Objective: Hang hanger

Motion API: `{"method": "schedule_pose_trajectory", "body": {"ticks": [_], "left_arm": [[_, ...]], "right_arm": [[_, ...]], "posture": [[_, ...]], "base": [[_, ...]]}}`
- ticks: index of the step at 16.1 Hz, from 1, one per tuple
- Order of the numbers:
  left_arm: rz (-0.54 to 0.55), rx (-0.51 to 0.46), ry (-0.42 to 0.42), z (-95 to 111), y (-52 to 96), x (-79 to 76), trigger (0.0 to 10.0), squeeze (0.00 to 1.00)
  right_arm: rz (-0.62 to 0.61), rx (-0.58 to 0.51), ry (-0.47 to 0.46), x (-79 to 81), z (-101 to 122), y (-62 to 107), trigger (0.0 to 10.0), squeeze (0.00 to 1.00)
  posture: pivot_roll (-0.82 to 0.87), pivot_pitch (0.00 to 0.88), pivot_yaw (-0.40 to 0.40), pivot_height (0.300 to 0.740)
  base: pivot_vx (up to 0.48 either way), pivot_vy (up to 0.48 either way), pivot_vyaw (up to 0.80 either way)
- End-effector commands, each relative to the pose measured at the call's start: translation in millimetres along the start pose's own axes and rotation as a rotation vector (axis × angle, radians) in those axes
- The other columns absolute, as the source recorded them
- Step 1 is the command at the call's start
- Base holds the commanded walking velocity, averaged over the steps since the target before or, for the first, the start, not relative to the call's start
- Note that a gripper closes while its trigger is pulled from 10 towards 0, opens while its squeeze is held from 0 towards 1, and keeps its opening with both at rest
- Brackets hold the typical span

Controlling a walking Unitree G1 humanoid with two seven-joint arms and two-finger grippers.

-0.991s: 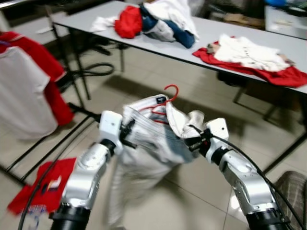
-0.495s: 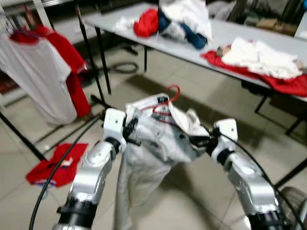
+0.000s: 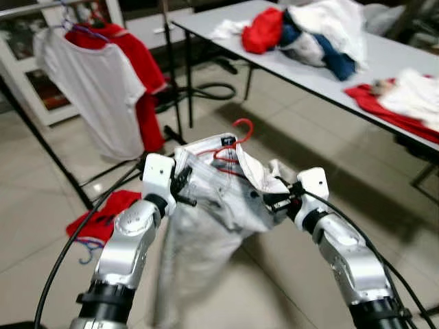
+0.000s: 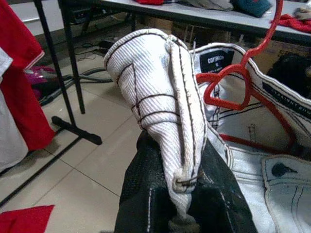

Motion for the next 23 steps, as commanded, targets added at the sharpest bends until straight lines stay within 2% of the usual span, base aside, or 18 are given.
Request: {"method": "schedule_pose_trajectory", "body": {"ticks": [1,7,8,9,10,11,12,14,16,17,18,19,21,23], "left_arm": [[-0.009,-0.059,-0.011,16.9,-3.8,-5.4,10.0,0.00],[0.005,-0.054,-0.022,14.6,1.8,-2.3,10.0,0.00],[0.012,-0.049,-0.028,14.0,2.2,-1.2,10.0,0.00],[0.000,-0.074,-0.001,17.0,2.8,-2.8,10.0,0.00],[-0.021,-0.102,-0.001,21.1,3.9,-4.8,5.4,0.00],[-0.039,-0.103,0.004,20.9,4.3,-5.8,1.3,0.00],[-0.079,-0.103,-0.029,21.0,4.3,-5.4,0.0,0.00],[-0.091,-0.103,-0.059,22.9,0.8,2.0,0.0,0.00],[-0.177,-0.089,-0.154,22.4,-1.7,4.4,0.0,0.00],[-0.202,-0.076,-0.190,21.0,-2.1,5.1,0.0,0.00],[-0.218,-0.042,-0.265,17.6,-3.6,11.1,0.0,0.00],[-0.236,-0.036,-0.338,18.4,-4.8,15.4,0.0,0.00],[-0.291,-0.050,-0.437,22.2,-4.7,14.9,0.0,0.00],[-0.343,-0.025,-0.518,18.1,-3.2,14.8,0.0,0.00]], "right_arm": [[0.047,0.003,0.039,5.2,0.7,-1.1,10.0,0.00],[0.067,0.005,0.054,8.2,-0.4,-4.9,10.0,0.00],[0.047,-0.012,0.042,5.5,1.3,-4.8,10.0,0.00],[0.025,-0.033,-0.019,0.4,3.3,-3.8,10.0,0.00],[0.014,-0.033,-0.003,-3.1,4.0,-2.9,10.0,0.00],[0.009,-0.039,0.004,-4.9,5.5,-2.1,10.0,0.00],[-0.009,-0.064,0.000,-10.1,10.7,-0.3,10.0,0.00],[-0.023,-0.095,0.015,-13.6,18.0,0.1,10.0,0.00],[-0.038,-0.101,0.019,-18.6,24.6,-2.2,10.0,0.00],[-0.054,-0.109,0.009,-22.4,28.2,-3.4,5.6,0.00],[-0.096,-0.136,-0.026,-33.0,38.6,-5.9,1.2,0.00],[-0.151,-0.154,-0.076,-47.3,48.7,-8.6,0.0,0.00],[-0.249,-0.145,-0.155,-72.8,57.7,-11.3,0.0,0.00],[-0.346,-0.156,-0.179,-100.1,70.6,-10.5,0.0,0.00]], "posture": [[-0.09,0.000,0.020,0.740],[-0.07,0.000,-0.005,0.740],[-0.07,0.000,-0.004,0.740],[-0.07,0.000,-0.003,0.740],[-0.07,0.000,0.001,0.740],[-0.07,0.000,0.002,0.740],[-0.06,0.000,0.005,0.740],[-0.06,0.000,0.009,0.740],[-0.06,0.000,0.015,0.740],[-0.07,0.000,0.021,0.740],[-0.07,0.000,0.023,0.740],[-0.07,0.000,0.023,0.740],[-0.07,0.000,0.021,0.740],[-0.07,0.000,0.018,0.740]], "base": [[0.472,0.000,0.80],[0.470,0.000,0.80],[0.469,0.000,0.80],[0.000,0.000,0.00],[0.000,0.000,0.00],[0.000,0.000,0.00],[0.000,0.000,0.00],[0.000,0.000,0.00],[0.000,0.000,0.00],[0.000,0.000,0.00],[0.000,0.000,0.00],[0.000,0.000,0.00],[0.000,0.000,0.00],[0.000,0.000,0.00]]}}
Point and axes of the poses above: a point about 5 cm out from each wrist's last joint towards the gripper, its own y axis pointing back from the gripper into the wrist, its own z axis along the axis of the wrist's last joint, x = y × z, the point moved 5 cm from there along -y, pointing out of the wrist towards the gripper, and after that the axes turned 10 degrees about -y, right-handed, at the moved point
